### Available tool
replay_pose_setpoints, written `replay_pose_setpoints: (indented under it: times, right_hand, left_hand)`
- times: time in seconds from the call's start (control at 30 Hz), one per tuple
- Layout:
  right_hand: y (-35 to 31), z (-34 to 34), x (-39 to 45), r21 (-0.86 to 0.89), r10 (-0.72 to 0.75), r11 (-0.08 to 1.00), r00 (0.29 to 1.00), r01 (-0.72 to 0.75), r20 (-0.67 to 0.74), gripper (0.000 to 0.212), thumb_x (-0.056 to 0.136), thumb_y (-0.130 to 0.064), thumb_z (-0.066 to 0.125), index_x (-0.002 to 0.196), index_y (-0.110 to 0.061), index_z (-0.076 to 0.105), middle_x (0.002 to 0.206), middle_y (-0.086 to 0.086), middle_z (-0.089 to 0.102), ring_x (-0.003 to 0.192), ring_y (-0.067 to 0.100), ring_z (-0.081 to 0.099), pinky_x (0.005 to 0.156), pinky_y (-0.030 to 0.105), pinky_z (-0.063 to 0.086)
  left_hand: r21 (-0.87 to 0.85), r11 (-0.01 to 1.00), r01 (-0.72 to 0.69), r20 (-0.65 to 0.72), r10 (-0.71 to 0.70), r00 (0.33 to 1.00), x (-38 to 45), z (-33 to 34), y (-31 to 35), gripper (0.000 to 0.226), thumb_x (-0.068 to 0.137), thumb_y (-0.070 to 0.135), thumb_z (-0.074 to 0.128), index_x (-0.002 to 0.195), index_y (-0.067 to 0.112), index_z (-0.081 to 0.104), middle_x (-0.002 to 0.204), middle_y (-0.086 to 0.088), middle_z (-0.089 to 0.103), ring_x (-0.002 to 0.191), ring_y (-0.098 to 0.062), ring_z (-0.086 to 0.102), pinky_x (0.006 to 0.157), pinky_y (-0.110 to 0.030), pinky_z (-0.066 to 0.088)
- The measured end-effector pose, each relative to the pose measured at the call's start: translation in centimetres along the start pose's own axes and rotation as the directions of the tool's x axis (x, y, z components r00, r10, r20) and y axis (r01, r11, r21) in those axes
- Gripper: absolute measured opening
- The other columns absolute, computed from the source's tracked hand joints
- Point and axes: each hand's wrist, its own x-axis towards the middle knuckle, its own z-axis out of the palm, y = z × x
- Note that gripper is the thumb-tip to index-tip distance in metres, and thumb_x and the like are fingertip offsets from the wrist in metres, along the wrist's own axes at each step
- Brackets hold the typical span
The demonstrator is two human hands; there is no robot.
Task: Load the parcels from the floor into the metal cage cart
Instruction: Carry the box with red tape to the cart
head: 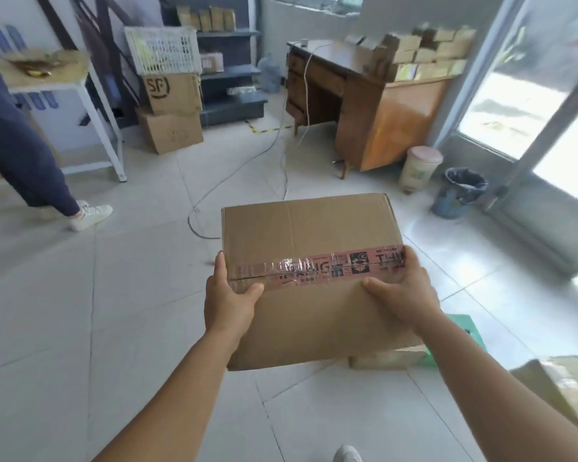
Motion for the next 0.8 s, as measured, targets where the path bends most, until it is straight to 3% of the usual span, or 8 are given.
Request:
replay_pose_setpoints:
  times: [0.13,0.3,0.53,0.67,0.8]
  right_hand:
    - [1.0,-8.3,-2.6,0.039,0.044,0.998,0.986,-0.039,-0.161,0.086,0.067,-0.051,0.078,0.138,-0.043,0.030,0.126,0.001,0.052,0.116,0.036,0.051,0.100,0.049,0.044]
    - [4.1,-18.1,-6.3,0.092,0.129,0.990,0.933,-0.104,-0.336,0.088,0.073,-0.046,0.077,0.145,-0.040,0.026,0.133,0.003,0.047,0.125,0.036,0.042,0.103,0.044,0.036]
    - [10.9,-30.2,-12.2,0.166,0.240,0.970,0.816,-0.178,-0.526,0.084,0.071,-0.052,0.076,0.141,-0.040,0.030,0.131,0.003,0.047,0.124,0.034,0.042,0.102,0.047,0.038]
    - [14.8,-37.1,-16.4,0.186,0.272,0.962,0.740,-0.199,-0.615,0.086,0.069,-0.052,0.075,0.141,-0.039,0.030,0.124,0.004,0.045,0.122,0.034,0.041,0.101,0.049,0.040]
    - [18.3,-43.7,-20.8,0.194,0.288,0.957,0.647,-0.215,-0.706,0.088,0.072,-0.048,0.076,0.144,-0.038,0.027,0.126,0.006,0.041,0.124,0.037,0.038,0.103,0.049,0.038]
  left_hand:
    - [-0.039,0.993,-0.110,0.125,0.114,0.986,-2.6,3.0,5.6,0.090,0.085,0.028,0.070,0.153,0.036,0.013,0.148,0.002,0.037,0.130,-0.020,0.042,0.103,-0.035,0.038]
    - [-0.100,0.965,-0.242,0.281,0.261,0.924,-7.0,8.3,12.0,0.087,0.086,0.026,0.069,0.153,0.034,0.014,0.147,0.004,0.039,0.129,-0.021,0.043,0.104,-0.038,0.039]
    - [-0.144,0.920,-0.365,0.472,0.388,0.792,-15.0,17.8,18.9,0.077,0.084,0.033,0.070,0.146,0.037,0.026,0.134,0.002,0.049,0.118,-0.023,0.051,0.099,-0.050,0.047]
    - [-0.244,0.887,-0.393,0.548,0.460,0.698,-21.5,22.7,22.3,0.071,0.080,0.026,0.072,0.140,0.038,0.036,0.124,0.003,0.056,0.108,-0.020,0.057,0.095,-0.046,0.050]
    - [-0.347,0.845,-0.406,0.595,0.533,0.601,-28.4,27.2,25.6,0.076,0.082,0.021,0.074,0.144,0.037,0.034,0.126,0.006,0.056,0.110,-0.019,0.056,0.097,-0.044,0.049]
